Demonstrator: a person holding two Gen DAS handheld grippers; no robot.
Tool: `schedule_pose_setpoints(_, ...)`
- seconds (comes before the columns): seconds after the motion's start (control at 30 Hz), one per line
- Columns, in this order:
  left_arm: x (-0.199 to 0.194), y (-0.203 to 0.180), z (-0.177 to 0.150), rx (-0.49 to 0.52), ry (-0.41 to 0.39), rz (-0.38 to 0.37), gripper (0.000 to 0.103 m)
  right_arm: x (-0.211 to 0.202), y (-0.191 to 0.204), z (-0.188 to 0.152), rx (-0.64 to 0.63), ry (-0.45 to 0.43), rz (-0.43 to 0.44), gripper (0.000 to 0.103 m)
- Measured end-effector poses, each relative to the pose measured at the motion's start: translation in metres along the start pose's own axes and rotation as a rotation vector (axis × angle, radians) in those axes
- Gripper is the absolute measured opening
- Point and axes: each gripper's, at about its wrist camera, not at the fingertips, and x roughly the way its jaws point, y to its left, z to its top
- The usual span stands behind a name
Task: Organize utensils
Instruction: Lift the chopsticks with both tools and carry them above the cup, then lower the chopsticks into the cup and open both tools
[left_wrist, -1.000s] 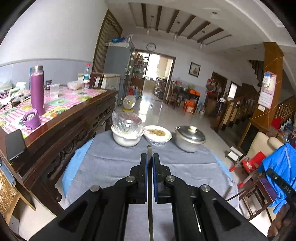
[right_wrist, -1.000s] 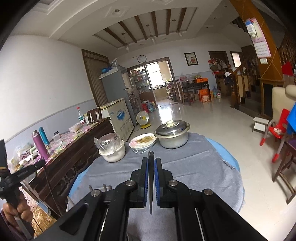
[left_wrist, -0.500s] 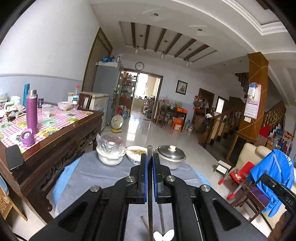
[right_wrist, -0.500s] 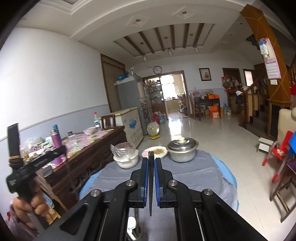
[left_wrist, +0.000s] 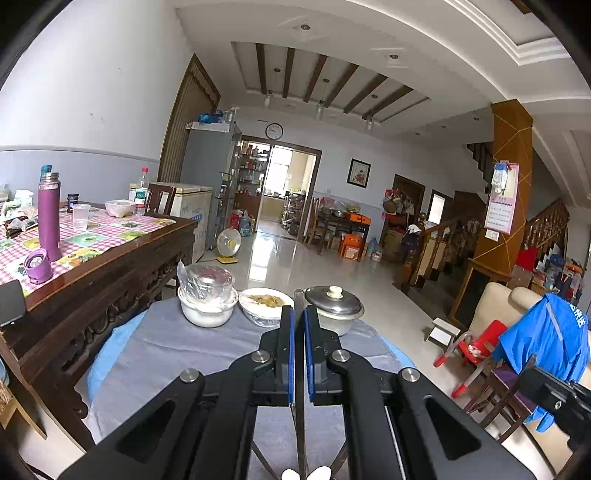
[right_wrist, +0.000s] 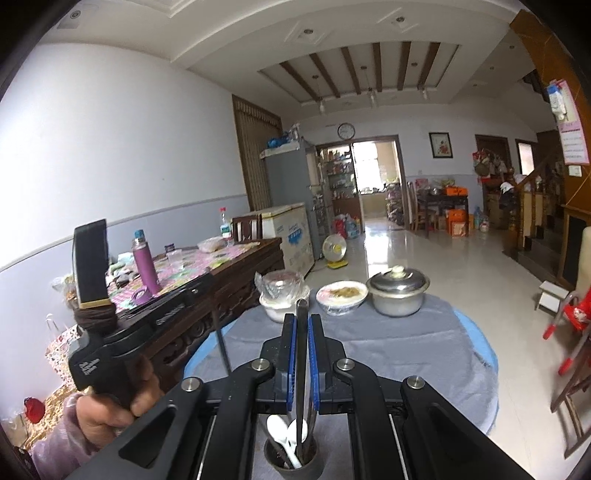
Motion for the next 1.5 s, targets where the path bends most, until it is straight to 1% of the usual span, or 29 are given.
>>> schedule_pose_setpoints(0.17,0.011,-0.004,-0.014,0.008,0.013,0.004,0.005,0.016,-0.004,-0.014,0.015,0.044,0.003,0.007)
schedule_pose_setpoints(0.6,0.025,-0.01,-0.036,0.037,0.053,0.019,0.005,0.034,-0.012,-0.026,0.032,0.105,0.003,0.007)
schedule_pose_setpoints(0.9,0.028,-0.012,-0.043,0.066,0.075,0.043,0.005,0.042,-0.015,-0.031,0.047,0.132,-0.002,0.007)
schedule_pose_setpoints(1.5,0.027,-0.008,-0.05,0.069,0.111,0.058,0.005,0.052,-0.011,-0.04,0.059,0.175,-0.009,0.007)
